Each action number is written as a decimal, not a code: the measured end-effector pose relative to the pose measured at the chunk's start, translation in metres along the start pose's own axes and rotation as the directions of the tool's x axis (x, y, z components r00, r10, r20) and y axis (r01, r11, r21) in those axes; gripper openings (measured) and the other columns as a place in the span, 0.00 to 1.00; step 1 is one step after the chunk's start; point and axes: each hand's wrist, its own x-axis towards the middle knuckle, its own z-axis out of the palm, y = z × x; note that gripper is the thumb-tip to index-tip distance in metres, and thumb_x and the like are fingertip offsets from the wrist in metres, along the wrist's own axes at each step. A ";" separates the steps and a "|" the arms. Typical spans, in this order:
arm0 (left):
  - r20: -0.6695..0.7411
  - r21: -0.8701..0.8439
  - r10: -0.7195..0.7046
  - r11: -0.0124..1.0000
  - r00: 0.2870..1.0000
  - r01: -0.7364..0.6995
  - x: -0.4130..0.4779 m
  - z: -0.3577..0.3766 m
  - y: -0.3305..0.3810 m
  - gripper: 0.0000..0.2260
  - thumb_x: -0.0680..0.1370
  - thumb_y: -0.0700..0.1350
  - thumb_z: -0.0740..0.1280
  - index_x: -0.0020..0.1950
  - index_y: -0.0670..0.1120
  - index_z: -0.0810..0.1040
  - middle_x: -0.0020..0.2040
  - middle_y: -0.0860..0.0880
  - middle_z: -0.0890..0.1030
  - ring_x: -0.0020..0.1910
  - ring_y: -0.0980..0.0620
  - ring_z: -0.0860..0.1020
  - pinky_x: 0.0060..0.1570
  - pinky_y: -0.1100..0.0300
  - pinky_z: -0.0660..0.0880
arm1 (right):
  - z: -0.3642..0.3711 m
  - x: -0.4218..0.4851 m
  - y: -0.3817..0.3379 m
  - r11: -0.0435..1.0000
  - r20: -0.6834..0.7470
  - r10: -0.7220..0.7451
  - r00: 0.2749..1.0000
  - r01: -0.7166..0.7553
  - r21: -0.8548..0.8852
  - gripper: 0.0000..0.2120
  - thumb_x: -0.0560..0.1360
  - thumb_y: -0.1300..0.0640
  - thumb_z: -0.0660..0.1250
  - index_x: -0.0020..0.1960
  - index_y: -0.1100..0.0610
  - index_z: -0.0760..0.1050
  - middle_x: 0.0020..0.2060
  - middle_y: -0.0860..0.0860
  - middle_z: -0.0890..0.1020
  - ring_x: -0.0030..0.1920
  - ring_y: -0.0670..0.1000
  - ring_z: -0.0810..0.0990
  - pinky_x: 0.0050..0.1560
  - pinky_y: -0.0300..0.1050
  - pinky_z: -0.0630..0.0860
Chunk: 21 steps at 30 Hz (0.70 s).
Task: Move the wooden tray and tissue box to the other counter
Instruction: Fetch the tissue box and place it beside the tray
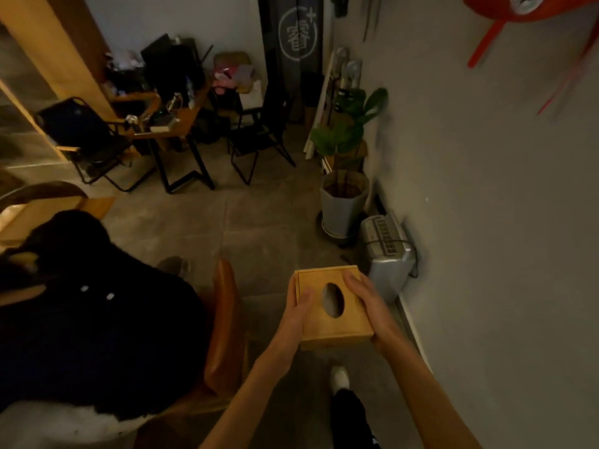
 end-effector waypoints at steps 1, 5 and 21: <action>0.007 0.030 0.002 1.000 1.000 -0.003 0.026 0.000 0.014 0.35 0.74 0.66 0.62 0.78 0.64 0.50 0.72 0.49 0.69 0.62 0.47 0.76 0.44 0.54 0.81 | -0.003 0.028 -0.010 1.000 -0.009 0.004 1.000 -0.004 0.004 0.15 0.75 0.43 0.67 0.60 0.44 0.74 0.58 0.55 0.81 0.58 0.57 0.82 0.58 0.54 0.79; 0.053 0.076 -0.012 0.997 0.999 0.008 0.113 -0.001 0.078 0.31 0.75 0.64 0.60 0.77 0.61 0.57 0.69 0.53 0.72 0.61 0.52 0.76 0.44 0.58 0.77 | -0.009 0.148 -0.058 1.000 -0.109 0.020 0.994 -0.019 0.005 0.33 0.71 0.37 0.69 0.71 0.49 0.68 0.63 0.57 0.78 0.58 0.58 0.80 0.60 0.59 0.77; -0.616 -0.340 -0.032 0.912 0.787 -0.229 0.425 -0.163 0.280 0.39 0.74 0.63 0.66 0.76 0.66 0.44 0.74 0.47 0.64 0.66 0.39 0.72 0.35 0.50 0.81 | 0.195 0.557 -0.182 0.969 0.213 0.196 0.957 -0.156 -0.189 0.46 0.58 0.32 0.77 0.69 0.47 0.64 0.60 0.55 0.77 0.58 0.60 0.80 0.59 0.64 0.78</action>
